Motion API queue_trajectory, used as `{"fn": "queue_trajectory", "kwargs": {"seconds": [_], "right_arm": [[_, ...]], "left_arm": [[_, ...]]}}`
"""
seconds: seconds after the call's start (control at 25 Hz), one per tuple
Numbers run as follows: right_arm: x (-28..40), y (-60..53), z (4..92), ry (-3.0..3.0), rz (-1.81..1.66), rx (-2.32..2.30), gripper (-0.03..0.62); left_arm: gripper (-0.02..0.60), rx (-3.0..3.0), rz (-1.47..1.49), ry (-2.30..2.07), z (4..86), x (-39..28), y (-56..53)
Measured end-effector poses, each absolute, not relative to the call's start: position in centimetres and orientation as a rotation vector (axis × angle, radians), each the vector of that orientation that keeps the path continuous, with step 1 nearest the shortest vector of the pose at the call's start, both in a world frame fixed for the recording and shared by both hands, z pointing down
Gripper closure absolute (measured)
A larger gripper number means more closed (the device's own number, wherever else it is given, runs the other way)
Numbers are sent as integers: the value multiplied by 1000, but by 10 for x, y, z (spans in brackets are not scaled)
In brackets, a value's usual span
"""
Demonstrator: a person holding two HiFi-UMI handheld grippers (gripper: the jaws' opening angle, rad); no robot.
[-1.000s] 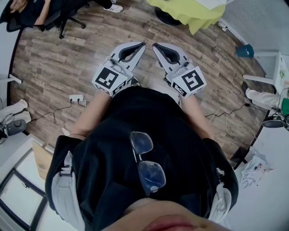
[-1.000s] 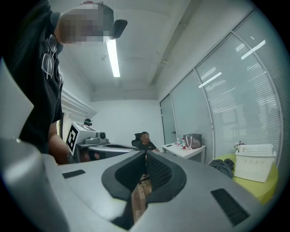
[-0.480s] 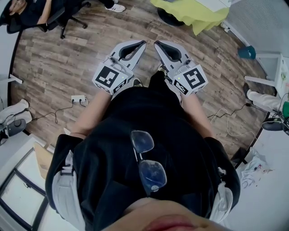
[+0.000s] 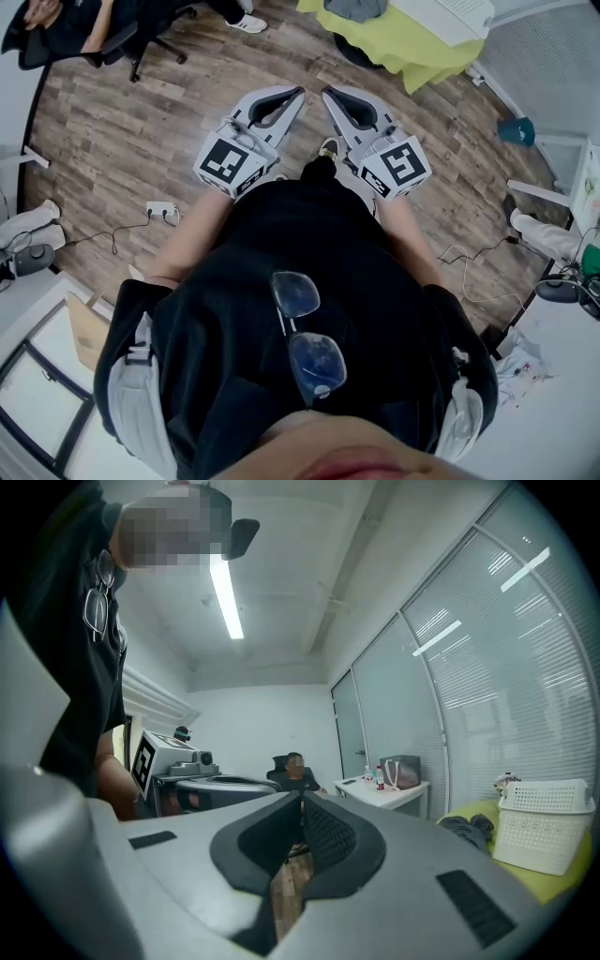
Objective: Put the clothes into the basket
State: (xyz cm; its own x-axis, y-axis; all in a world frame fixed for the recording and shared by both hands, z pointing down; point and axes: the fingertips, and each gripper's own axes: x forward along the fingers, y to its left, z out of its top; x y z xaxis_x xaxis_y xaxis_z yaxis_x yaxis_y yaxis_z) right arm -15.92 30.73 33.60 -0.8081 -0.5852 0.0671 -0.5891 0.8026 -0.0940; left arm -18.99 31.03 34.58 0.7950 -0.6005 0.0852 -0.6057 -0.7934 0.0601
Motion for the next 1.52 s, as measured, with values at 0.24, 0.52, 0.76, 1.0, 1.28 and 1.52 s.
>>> {"fn": "queue_trajectory", "kwargs": {"seconds": [0.24,0.52,0.76,1.0,1.28,1.52], "right_arm": [[-133,260,338,-2956,176,932,566],[-104,220,338,-2977,179,878,568],[-84,193,336,-2995,173,818,569],[-61,165,340,-3010,182,753,569],[-46,140,344,-3019,198,722,569],[-49,120,346,-3014,192,727,568]], "left_arm": [[571,2887,106,-1002,347,-163,264],[571,2870,118,-1047,348,-135,222],[572,2853,121,-1088,347,-114,194],[572,2838,134,-1134,350,-92,166],[572,2812,144,-1197,345,-80,142],[572,2816,139,-1191,349,-86,123]]}}
